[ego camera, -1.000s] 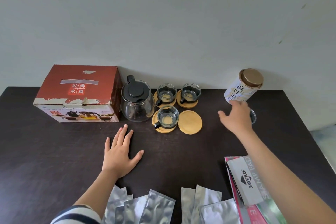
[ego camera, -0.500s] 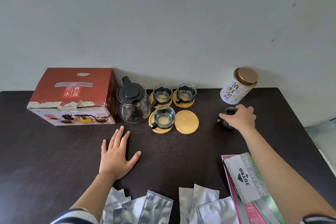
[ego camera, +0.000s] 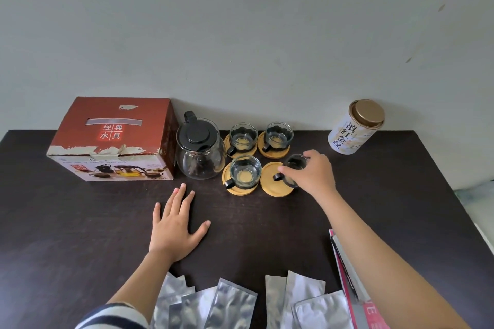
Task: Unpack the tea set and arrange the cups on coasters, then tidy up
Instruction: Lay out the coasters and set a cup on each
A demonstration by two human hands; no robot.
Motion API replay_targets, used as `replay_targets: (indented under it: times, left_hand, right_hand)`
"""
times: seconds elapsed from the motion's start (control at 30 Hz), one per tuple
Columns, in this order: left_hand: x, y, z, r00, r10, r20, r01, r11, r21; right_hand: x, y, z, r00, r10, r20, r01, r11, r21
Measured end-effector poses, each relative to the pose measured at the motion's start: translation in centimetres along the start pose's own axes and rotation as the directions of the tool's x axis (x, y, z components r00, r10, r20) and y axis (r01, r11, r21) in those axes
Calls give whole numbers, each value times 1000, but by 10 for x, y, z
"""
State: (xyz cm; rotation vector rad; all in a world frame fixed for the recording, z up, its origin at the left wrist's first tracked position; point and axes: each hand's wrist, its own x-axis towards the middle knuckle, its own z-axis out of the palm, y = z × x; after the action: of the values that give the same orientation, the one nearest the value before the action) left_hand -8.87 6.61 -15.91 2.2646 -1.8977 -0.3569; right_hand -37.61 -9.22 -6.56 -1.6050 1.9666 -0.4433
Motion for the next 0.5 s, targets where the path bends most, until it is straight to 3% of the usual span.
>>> replay_targets:
  times: [0.2,0.5]
  left_hand:
    - [0,-1,0,1000,-2,3,2,1000,7]
    - [0,-1,0,1000,-7,1,7,1000,6]
  right_hand:
    - [-8,-15,19,999,-53,10,54,992,-112]
    - [-11,-13,29,999,-53,-8,53,997,-56]
